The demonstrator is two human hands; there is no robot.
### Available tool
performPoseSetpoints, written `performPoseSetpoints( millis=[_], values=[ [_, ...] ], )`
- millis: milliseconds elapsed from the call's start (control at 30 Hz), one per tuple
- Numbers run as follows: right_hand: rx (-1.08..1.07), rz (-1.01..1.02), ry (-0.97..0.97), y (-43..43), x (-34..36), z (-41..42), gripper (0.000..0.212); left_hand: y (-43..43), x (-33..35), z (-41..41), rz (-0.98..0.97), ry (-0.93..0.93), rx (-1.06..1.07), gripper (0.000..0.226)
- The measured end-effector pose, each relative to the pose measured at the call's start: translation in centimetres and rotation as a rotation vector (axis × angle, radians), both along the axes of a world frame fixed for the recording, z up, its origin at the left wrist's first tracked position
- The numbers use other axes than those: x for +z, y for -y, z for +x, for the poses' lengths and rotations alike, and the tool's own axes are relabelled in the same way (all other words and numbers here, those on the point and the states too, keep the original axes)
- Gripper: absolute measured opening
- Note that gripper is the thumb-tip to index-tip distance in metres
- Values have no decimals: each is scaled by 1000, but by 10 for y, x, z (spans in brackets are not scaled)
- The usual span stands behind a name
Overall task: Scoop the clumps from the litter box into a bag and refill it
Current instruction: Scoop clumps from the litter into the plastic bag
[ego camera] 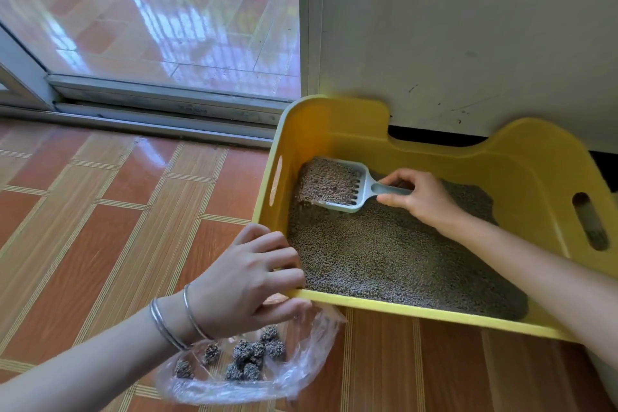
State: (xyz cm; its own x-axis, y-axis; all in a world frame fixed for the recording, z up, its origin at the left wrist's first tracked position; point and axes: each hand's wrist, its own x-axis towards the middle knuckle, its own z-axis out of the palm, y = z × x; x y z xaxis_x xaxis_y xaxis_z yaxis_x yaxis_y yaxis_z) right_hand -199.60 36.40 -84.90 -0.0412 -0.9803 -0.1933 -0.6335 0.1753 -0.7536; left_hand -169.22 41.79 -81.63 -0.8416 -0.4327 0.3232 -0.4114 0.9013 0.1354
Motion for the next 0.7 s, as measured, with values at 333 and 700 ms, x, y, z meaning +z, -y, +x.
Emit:
performPoseSetpoints(
  millis=[333, 700],
  values=[
    [21, -78, -7, -36, 39, -29, 21, -7, 2, -1, -66, 28, 65, 30],
    [70, -62, -114, -56, 48, -44, 24, -12, 4, -2, -83, 75, 113, 38]
  ],
)
